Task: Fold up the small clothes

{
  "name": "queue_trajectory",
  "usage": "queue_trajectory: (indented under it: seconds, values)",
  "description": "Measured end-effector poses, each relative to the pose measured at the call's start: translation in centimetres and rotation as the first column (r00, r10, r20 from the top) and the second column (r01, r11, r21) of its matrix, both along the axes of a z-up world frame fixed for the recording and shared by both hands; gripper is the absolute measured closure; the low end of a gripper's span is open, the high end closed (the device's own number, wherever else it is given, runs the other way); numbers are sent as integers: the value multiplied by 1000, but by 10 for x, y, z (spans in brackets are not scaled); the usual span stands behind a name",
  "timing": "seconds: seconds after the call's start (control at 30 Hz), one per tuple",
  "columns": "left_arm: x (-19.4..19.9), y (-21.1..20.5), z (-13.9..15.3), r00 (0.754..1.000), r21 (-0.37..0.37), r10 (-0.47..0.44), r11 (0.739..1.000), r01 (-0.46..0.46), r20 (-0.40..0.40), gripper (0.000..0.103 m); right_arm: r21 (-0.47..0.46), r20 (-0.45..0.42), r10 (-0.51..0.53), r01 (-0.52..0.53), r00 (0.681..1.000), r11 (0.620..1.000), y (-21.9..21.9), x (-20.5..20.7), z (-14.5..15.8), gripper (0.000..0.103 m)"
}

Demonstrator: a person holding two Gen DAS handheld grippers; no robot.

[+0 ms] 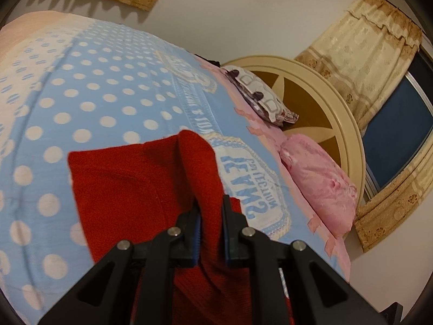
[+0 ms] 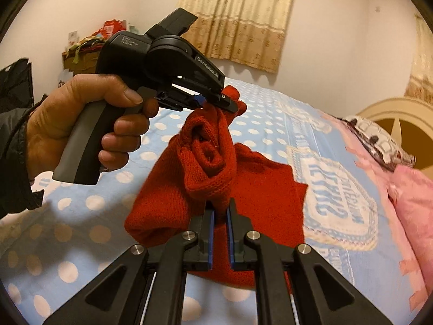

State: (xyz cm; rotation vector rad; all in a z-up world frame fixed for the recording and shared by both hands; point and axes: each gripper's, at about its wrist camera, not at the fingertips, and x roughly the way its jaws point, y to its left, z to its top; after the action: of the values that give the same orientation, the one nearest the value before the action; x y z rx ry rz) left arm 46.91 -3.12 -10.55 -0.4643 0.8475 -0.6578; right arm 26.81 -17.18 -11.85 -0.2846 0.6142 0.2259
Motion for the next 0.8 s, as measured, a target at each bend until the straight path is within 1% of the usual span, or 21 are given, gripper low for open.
queue_trajectory:
  seconds: [0.2, 0.33, 0.5, 0.57, 0.67, 0.8]
  values:
    - [4, -39, -1, 998, 30, -68, 997, 67, 8, 90, 86, -48, -62, 66, 997, 994, -35, 0, 0, 96]
    - [5, -67, -10, 994, 70, -106, 992, 106, -4, 90, 136, -105, -91, 105, 990, 985, -53, -2, -9, 96]
    - [5, -92, -19, 991, 124, -130, 984, 132, -25, 90, 188, -174, -113, 145, 978, 971, -74, -1, -22, 96]
    - [3, -101, -19, 989, 152, -145, 978, 146, -16, 90, 209, -203, -114, 157, 972, 965, -84, -1, -28, 96]
    - [-2, -115, -18, 987, 223, -159, 963, 153, 10, 90, 260, -250, -113, 179, 962, 949, -99, 0, -35, 96]
    - [-10, -126, -13, 979, 259, -200, 948, 186, 32, 90, 276, -272, -122, 199, 954, 940, -108, -1, -37, 96]
